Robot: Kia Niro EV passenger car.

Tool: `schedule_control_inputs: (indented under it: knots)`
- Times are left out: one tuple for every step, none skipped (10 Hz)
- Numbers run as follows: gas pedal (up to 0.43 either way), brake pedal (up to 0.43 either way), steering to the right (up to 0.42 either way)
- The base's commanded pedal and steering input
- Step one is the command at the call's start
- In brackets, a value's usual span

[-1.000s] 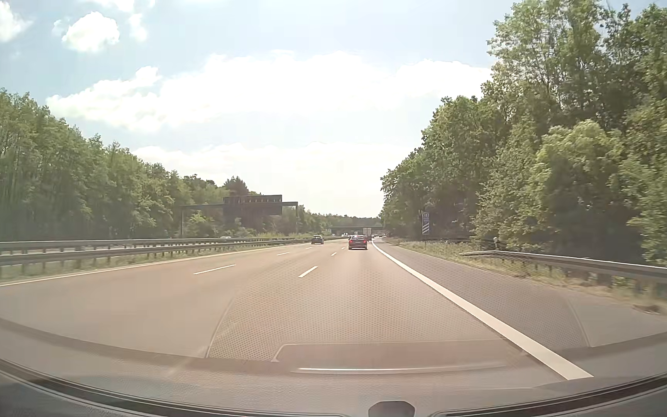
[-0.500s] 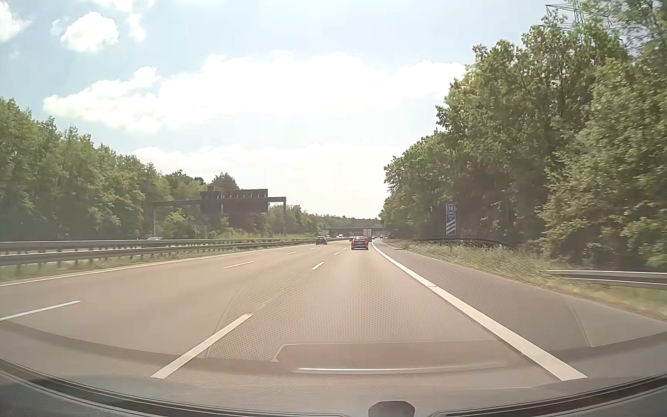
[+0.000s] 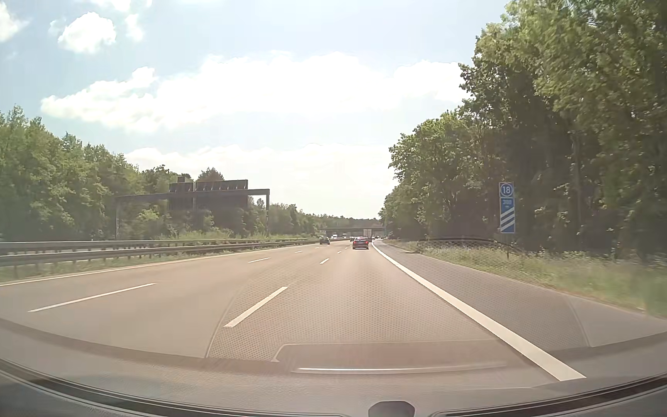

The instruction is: Follow the waypoints while adhering to traffic rules and regulations

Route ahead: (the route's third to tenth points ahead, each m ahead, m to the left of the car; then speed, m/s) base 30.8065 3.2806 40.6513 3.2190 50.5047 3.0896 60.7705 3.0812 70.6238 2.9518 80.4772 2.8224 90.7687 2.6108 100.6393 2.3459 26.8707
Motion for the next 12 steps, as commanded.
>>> schedule_control_inputs:
  knots:
    - [0.110, 0.030, 0.002]
    - [0.110, 0.030, 0.002]
    - [0.110, 0.030, 0.002]
    - [0.110, 0.030, 0.002]
    - [0.110, 0.030, 0.002]
    - [0.110, 0.030, 0.002]
    - [0.110, 0.030, 0.002]
    - [0.110, 0.030, 0.003]
    - [0.110, 0.030, 0.003]
    - [0.110, 0.030, 0.003]
    - [0.110, 0.030, 0.003]
    - [0.110, 0.030, 0.003]
